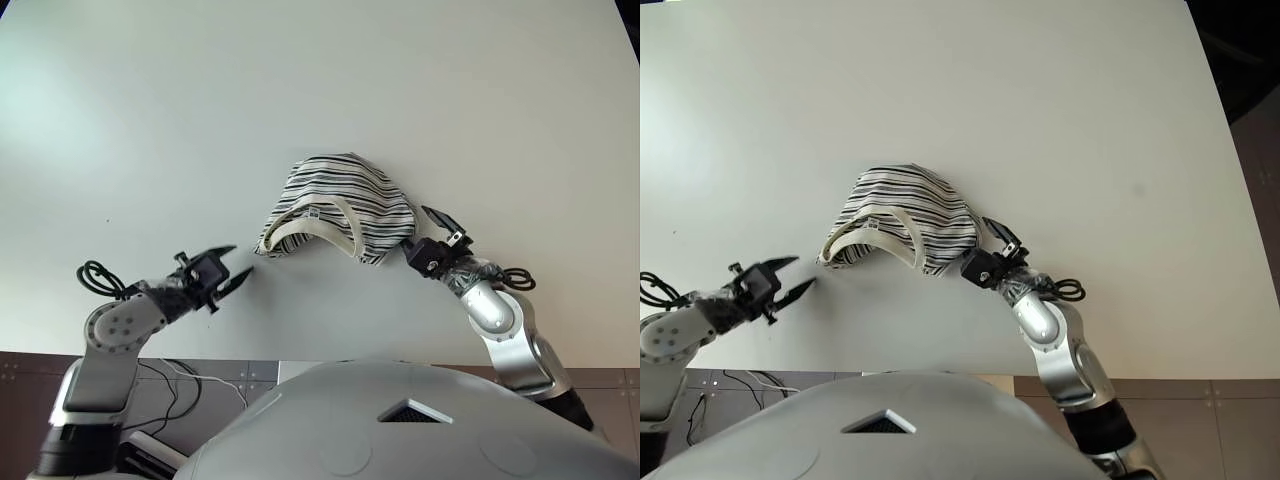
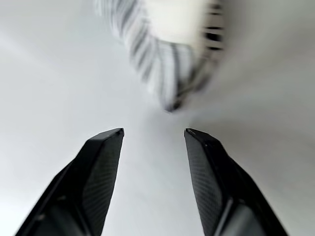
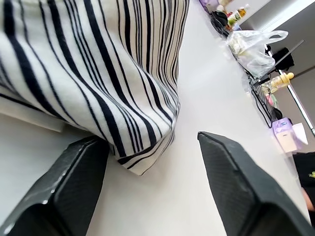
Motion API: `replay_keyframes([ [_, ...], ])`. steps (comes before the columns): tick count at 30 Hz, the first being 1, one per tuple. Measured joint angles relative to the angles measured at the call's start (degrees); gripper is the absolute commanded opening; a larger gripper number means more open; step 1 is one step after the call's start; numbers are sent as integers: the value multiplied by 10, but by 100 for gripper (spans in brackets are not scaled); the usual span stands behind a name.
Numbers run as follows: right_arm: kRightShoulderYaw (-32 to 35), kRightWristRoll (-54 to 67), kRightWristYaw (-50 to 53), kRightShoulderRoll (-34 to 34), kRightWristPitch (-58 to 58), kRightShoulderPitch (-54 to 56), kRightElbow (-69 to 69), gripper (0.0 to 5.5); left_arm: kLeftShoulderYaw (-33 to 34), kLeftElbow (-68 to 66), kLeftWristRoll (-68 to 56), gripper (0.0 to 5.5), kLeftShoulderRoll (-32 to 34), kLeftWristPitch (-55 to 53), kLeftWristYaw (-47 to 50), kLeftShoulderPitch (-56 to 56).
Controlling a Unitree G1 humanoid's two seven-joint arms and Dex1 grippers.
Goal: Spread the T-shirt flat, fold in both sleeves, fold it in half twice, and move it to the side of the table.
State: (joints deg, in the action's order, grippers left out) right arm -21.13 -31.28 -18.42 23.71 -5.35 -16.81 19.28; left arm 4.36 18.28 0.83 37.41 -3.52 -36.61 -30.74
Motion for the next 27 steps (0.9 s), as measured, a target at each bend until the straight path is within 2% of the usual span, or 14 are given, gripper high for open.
replay_keyframes([
  [6,20,40,-20,21,57,77,-91,321,-58,11,27,229,-69,14,60,-8],
  [14,21,45,-13,22,101,104,-140,321,-56,54,-46,229,-64,-10,16,-80],
  [17,20,45,-7,21,111,112,-155,321,-63,46,-43,229,-62,-19,20,-55],
  [22,19,45,-3,19,128,137,-188,321,-88,19,-17,229,-112,-33,79,-2],
  [27,18,45,9,16,143,144,-208,321,-88,7,-24,229,-134,-24,96,-1],
])
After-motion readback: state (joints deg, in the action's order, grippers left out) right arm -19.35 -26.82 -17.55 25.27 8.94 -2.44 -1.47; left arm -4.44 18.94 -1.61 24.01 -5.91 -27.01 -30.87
